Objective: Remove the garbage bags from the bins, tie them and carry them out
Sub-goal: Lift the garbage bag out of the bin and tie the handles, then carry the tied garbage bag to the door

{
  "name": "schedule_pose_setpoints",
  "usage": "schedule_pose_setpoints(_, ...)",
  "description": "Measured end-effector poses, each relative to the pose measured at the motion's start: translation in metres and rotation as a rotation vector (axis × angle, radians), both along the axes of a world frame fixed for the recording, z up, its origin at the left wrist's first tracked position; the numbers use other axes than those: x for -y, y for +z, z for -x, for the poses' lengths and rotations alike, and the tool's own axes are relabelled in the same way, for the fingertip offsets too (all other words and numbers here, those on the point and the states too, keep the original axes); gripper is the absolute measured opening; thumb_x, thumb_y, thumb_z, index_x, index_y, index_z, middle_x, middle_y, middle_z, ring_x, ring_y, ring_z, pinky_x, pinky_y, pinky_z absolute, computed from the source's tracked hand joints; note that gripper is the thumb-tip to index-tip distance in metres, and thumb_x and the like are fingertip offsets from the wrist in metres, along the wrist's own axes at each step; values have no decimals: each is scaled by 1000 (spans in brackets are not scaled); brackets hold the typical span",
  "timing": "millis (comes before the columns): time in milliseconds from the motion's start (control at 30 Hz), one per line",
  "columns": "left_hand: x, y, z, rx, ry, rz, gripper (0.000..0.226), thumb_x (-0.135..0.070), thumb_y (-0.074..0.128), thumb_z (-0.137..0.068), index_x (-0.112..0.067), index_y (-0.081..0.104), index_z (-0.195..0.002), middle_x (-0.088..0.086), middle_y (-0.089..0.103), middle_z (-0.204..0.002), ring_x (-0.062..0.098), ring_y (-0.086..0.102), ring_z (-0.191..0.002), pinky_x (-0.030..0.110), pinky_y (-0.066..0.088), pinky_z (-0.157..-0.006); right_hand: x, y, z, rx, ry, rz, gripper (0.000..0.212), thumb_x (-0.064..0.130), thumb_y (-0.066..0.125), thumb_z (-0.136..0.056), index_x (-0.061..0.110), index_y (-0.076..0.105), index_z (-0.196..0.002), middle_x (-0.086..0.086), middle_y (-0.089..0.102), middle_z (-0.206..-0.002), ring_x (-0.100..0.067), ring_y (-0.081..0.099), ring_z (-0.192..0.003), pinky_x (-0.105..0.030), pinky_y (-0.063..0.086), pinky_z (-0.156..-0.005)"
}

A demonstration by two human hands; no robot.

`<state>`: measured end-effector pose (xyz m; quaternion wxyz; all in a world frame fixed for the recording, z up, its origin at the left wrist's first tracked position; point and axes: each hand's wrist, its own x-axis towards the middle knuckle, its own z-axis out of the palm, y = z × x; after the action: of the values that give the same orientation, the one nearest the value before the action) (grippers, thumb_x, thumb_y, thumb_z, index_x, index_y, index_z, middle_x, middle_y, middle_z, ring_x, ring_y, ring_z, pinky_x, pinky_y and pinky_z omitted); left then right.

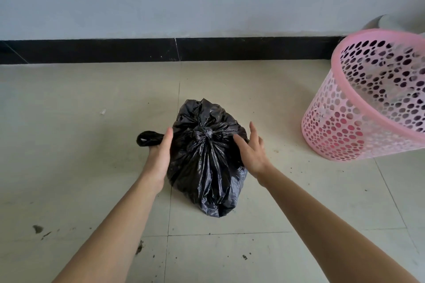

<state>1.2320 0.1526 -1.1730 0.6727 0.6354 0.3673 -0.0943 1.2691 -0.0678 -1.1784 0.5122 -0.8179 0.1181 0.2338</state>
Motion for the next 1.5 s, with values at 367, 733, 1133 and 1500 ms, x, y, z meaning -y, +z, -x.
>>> schedule_pose_setpoints(367,5,144,-22,100,147,-37,68,-72,57,-84,-20,63,-127,-3,72,-119,19,68,-110,45,50,-103,-17,123,-21,115,-55,-202,56,68,48,-82,68,30,-134,4,56,-135,-19,53,-127,-49,39,-112)
schedule_pose_setpoints(733,-32,597,-33,295,204,-97,91,-85,57,-65,-21,62,-129,-5,71,-122,18,66,-114,45,48,-106,-49,587,-52,332,70,-282,70,52,51,-91,33,26,-155,6,58,-136,-16,51,-130,-42,36,-116)
schedule_pose_setpoints(1133,-129,998,164,377,681,-236,106,-102,54,-46,-35,62,-129,-8,68,-125,24,61,-122,49,43,-108,-181,1013,55,445,595,-483,51,37,52,-101,33,36,-150,15,63,-116,-5,60,-110,-28,44,-95)
schedule_pose_setpoints(1500,-272,1086,519,623,1198,-412,84,-82,55,-70,-25,62,-132,-4,72,-122,17,70,-108,40,53,-97,-444,1097,351,393,1141,-682,52,35,53,-102,32,36,-151,13,50,-134,-6,46,-125,-21,32,-100)
